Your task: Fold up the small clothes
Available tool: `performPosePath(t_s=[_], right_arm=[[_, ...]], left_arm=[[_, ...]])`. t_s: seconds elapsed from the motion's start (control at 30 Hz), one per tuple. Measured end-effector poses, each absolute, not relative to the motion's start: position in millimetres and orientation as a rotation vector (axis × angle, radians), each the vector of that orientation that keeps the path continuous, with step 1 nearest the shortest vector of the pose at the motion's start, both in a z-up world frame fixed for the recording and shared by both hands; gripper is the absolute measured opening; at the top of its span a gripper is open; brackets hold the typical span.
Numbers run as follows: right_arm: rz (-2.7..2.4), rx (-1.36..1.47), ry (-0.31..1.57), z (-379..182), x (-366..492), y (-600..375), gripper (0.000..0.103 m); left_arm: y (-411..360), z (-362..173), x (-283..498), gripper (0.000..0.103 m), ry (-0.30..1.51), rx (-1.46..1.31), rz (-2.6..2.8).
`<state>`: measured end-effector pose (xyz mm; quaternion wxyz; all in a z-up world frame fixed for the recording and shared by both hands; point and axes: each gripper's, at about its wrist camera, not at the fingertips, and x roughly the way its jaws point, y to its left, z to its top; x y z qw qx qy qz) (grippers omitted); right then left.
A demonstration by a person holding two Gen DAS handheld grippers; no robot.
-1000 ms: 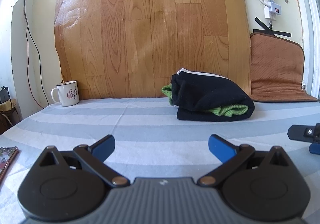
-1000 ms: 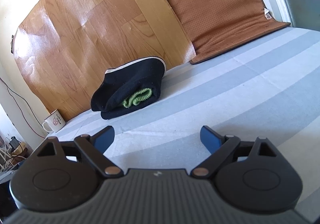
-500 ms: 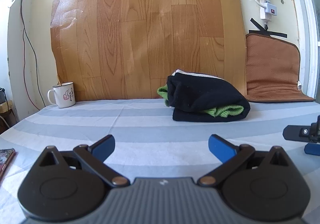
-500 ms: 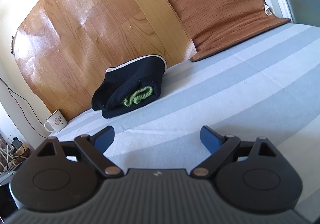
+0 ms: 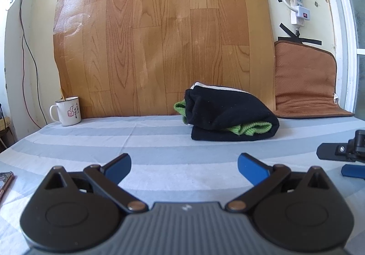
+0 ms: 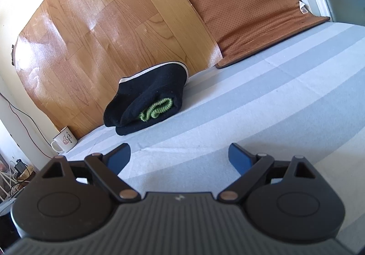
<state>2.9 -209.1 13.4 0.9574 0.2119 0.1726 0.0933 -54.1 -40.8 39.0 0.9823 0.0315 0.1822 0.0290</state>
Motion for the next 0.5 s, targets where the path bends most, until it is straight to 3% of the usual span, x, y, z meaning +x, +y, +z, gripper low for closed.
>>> performPosePath(t_s=[0.5], right_arm=[[0.193, 0.426, 0.347, 13.0, 1.7, -209.0, 0.094]], left_arm=[[-45.2, 38.3, -53.9, 0.103, 0.363, 0.096, 0.067]])
